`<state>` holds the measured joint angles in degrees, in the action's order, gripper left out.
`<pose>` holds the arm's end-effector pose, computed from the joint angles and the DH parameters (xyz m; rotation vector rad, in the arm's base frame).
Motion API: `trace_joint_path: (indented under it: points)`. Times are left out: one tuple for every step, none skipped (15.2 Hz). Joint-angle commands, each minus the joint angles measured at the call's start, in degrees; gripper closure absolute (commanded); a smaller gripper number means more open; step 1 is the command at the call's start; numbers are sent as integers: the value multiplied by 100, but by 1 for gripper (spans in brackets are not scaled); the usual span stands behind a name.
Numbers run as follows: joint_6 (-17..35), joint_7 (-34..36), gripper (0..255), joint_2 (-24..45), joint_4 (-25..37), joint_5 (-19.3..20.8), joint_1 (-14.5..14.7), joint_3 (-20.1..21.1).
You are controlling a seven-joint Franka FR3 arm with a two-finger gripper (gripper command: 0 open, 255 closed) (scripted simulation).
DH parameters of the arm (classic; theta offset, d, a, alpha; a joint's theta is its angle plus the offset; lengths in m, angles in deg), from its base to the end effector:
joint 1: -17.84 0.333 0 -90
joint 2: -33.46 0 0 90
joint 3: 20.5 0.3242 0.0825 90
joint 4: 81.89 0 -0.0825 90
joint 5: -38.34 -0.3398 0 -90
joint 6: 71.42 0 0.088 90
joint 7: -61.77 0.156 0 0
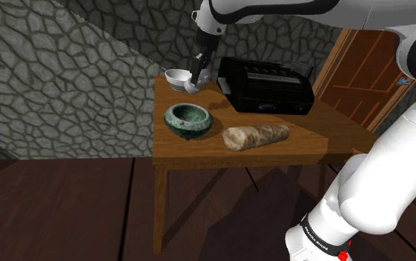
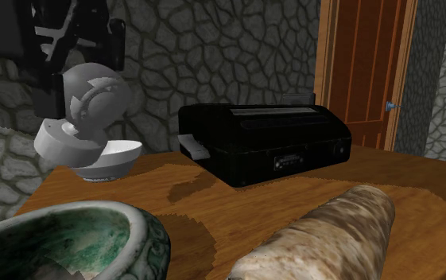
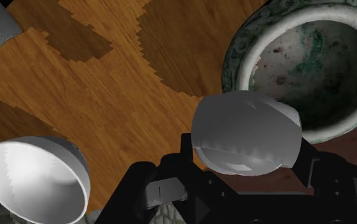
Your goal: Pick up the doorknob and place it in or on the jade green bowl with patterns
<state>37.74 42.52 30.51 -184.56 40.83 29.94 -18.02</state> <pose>0.5112 0.1281 0.5456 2.9421 0.9124 0.2512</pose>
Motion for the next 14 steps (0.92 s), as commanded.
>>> trace_joint_path:
  points:
    - [36, 243, 255, -219, -264, 22, 108, 121]
    - [42, 359, 255, -337, -394, 27, 159, 184]
    - [46, 476, 255, -450, -516, 29, 212, 248]
    - [47, 594, 255, -559, -631, 29, 264, 314]
    - [44, 731, 255, -678, -754, 26, 324, 393]
    - [121, 735, 255, -680, -833, 26, 322, 395]
    - [198, 739, 255, -681, -911, 28, 322, 396]
    - [275, 744, 255, -680, -987, 29, 322, 396]
    - [352, 748, 255, -678, -1062, 31, 322, 397]
    - [428, 753, 255, -675, -1136, 33, 322, 397]
    - [505, 758, 255, -671, -1208, 35, 322, 398]
    - [581, 763, 255, -665, -1279, 37, 322, 399]
    - [658, 768, 255, -659, -1349, 40, 322, 399]
    - [734, 774, 255, -650, -1418, 43, 322, 400]
